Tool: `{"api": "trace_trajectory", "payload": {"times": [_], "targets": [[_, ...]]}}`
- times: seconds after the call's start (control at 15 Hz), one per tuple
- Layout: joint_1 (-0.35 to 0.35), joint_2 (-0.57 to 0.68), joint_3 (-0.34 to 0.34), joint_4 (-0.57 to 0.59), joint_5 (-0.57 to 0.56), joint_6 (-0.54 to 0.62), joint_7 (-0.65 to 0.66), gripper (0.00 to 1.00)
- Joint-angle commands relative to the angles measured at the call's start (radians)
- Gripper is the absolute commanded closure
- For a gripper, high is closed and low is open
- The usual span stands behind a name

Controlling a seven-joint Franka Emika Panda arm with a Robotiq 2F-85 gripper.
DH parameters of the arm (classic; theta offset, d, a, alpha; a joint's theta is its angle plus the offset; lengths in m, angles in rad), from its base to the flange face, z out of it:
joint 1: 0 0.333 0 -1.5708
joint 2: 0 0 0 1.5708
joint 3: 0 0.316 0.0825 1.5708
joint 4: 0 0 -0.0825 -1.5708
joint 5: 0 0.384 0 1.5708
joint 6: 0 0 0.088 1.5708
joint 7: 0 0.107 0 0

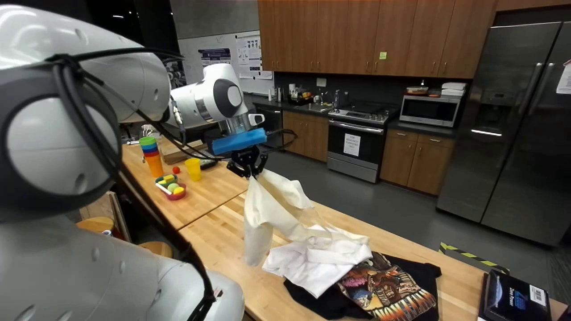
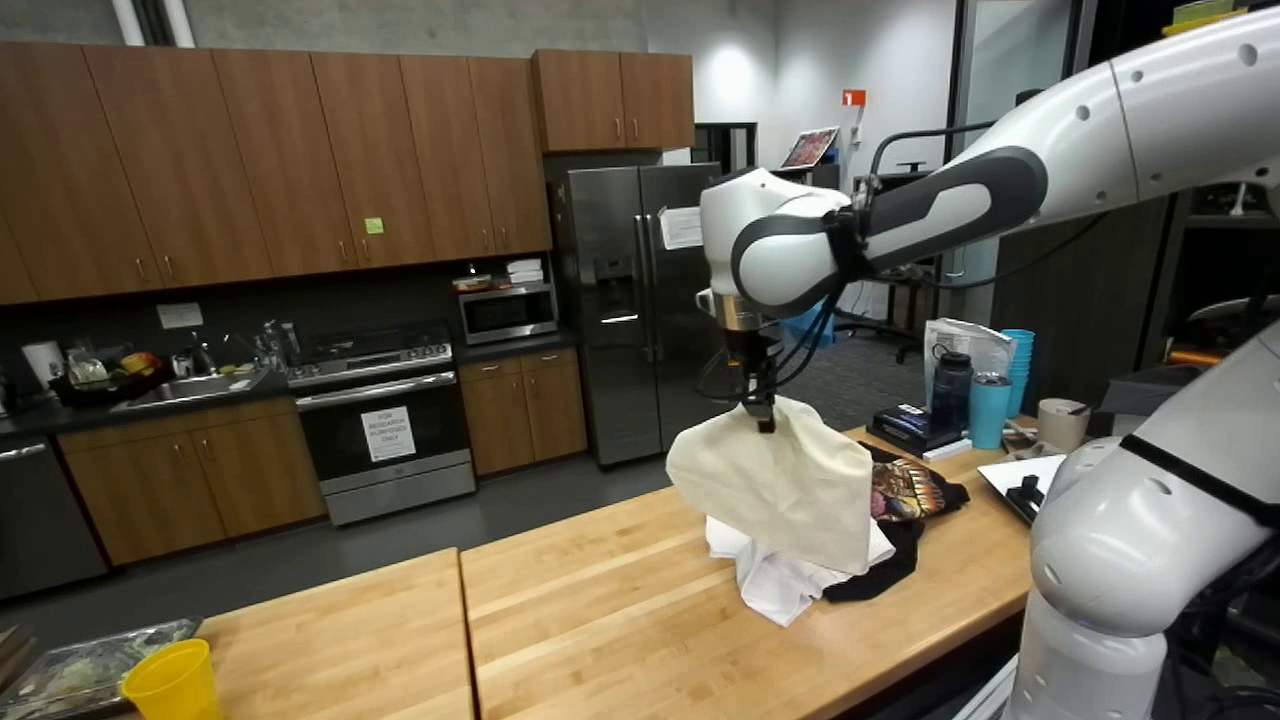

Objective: Move the cream tote bag to the left

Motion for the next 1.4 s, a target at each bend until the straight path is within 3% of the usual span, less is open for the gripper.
{"api": "trace_trajectory", "payload": {"times": [0.0,0.4,0.73,0.8,0.87,1.13,1.33], "targets": [[0.051,0.237,0.049,0.17,-0.026,0.037,-0.065,0.99],[0.07,0.613,0.139,0.472,-0.179,0.034,-0.093,0.99],[0.116,0.931,0.151,0.753,-0.226,-0.069,-0.151,0.99],[0.103,0.819,0.147,0.617,-0.205,0.011,-0.116,0.74],[0.108,0.858,0.146,0.648,-0.205,0.004,-0.116,0.96],[0.109,0.868,0.145,0.65,-0.205,0.009,-0.115,0.74],[0.108,0.849,0.145,0.647,-0.206,0.008,-0.115,0.74]]}}
